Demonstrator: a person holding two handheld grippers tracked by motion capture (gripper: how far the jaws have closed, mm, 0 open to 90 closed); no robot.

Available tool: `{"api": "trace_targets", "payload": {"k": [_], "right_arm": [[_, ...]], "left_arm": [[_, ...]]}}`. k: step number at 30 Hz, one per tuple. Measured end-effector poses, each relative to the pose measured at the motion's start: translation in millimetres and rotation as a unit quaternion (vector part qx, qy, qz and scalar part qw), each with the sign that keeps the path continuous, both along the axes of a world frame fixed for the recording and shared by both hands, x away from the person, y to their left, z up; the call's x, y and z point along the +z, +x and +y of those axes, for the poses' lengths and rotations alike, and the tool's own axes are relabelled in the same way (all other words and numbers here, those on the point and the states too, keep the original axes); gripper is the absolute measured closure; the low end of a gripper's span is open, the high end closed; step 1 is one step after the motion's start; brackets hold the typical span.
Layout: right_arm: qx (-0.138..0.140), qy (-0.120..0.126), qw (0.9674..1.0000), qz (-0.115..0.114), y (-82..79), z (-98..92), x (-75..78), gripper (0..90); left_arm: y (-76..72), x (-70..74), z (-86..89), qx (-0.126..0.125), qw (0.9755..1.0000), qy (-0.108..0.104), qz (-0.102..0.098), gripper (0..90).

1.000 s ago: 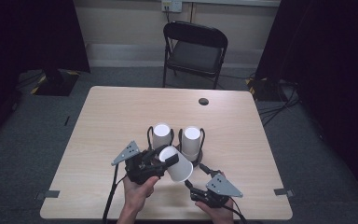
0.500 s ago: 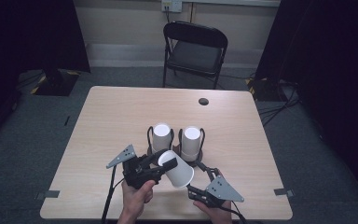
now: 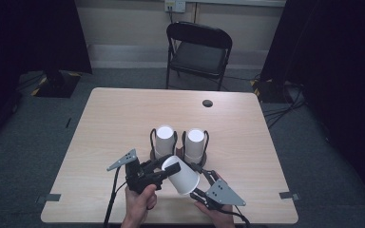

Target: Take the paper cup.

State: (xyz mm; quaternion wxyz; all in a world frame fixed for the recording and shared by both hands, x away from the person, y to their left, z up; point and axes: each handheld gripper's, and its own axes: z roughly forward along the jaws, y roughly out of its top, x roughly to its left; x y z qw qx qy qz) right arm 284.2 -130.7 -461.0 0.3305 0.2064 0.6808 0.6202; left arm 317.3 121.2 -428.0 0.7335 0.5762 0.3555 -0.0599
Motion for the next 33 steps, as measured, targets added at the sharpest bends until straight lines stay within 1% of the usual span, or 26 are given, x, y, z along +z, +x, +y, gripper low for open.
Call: {"api": "trace_targets", "payload": {"k": [2,3,5,7,8,9,10,12,13,14,15,18,19,20,21,25,27,29,32,33], "right_arm": [[0.002,0.001,1.0,-0.006,0.0,0.2,0.2,58.2],[0.002,0.003,1.0,-0.009,0.2,0.0,0.5,58.8],[0.003,0.004,0.9999,-0.014,0.3,-0.1,1.0,60.9],[0.004,0.005,0.9999,-0.016,0.3,-0.2,1.0,63.9],[0.004,0.004,0.9998,-0.019,0.3,0.0,0.8,64.3],[0.004,0.005,0.9998,-0.018,-0.1,0.3,0.7,64.4],[0.006,0.005,0.9998,-0.019,-0.3,0.2,0.7,65.1],[0.005,0.008,0.9997,-0.021,-0.6,-0.2,1.3,66.0],[0.004,0.01,0.9997,-0.022,-0.4,-0.3,1.6,66.9],[0.005,0.009,0.9996,-0.026,0.2,-0.5,2.0,69.2],[0.005,0.009,0.9996,-0.026,0.2,-0.5,2.0,69.2],[0.002,0.009,0.9997,-0.022,0.4,0.0,1.2,73.2],[0.001,0.008,0.9997,-0.022,0.5,-0.4,0.6,77.2],[0.001,0.009,0.9997,-0.023,0.4,-0.8,0.3,79.1],[0.001,0.009,0.9997,-0.023,0.4,-0.8,0.3,79.1],[0.006,0.011,0.9995,-0.028,-0.8,-1.8,0.6,81.6],[0.009,0.009,0.9995,-0.028,-1.2,-1.9,0.6,83.0],[0.013,0.01,0.9995,-0.025,-1.3,-2.2,0.6,83.7],[0.014,0.012,0.9995,-0.025,-1.6,-3.0,0.7,83.9],[0.015,0.012,0.9995,-0.024,-1.6,-3.4,0.9,84.0]], "left_arm": [[1.5,-1.2,0.8,-0.004,0.9999,-0.008,0.008,35.5],[2.5,-2.2,0.8,-0.007,0.9998,-0.014,0.008,35.5],[3.0,-2.2,1.8,-0.006,0.9998,-0.012,0.014,35.5],[4.2,-2.8,2.5,-0.017,0.9994,-0.024,0.019,35.5],[4.2,-2.8,2.4,-0.016,0.9993,-0.026,0.02,35.5],[4.4,-3.0,2.6,-0.016,0.9994,-0.024,0.021,35.5],[5.0,-3.8,2.5,-0.02,0.9991,-0.031,0.022,35.5],[5.8,-4.7,2.4,-0.026,0.9988,-0.031,0.029,35.5],[6.3,-5.4,1.7,-0.028,0.9987,-0.032,0.029,35.5],[6.0,-5.0,1.1,-0.026,0.9989,-0.025,0.029,35.4],[6.0,-5.0,1.1,-0.026,0.9989,-0.025,0.029,35.4],[6.6,-4.3,0.1,-0.025,0.9991,-0.026,0.024,35.3],[7.0,-4.2,0.6,-0.028,0.9991,-0.025,0.021,35.1],[7.5,-4.1,0.8,-0.03,0.999,-0.025,0.022,35.0],[7.6,-3.7,1.2,-0.03,0.999,-0.022,0.024,35.0],[8.1,-3.6,1.3,-0.031,0.999,-0.026,0.021,34.8],[8.1,-3.4,1.5,-0.028,0.9993,-0.016,0.016,33.9],[8.3,-3.2,1.3,-0.028,0.9995,-0.013,0.012,33.2],[7.1,-0.7,0.1,-0.027,0.9996,-0.001,0.0,32.6],[7.2,0.1,-0.1,-0.023,0.9997,0.003,-0.001,32.3]]}}
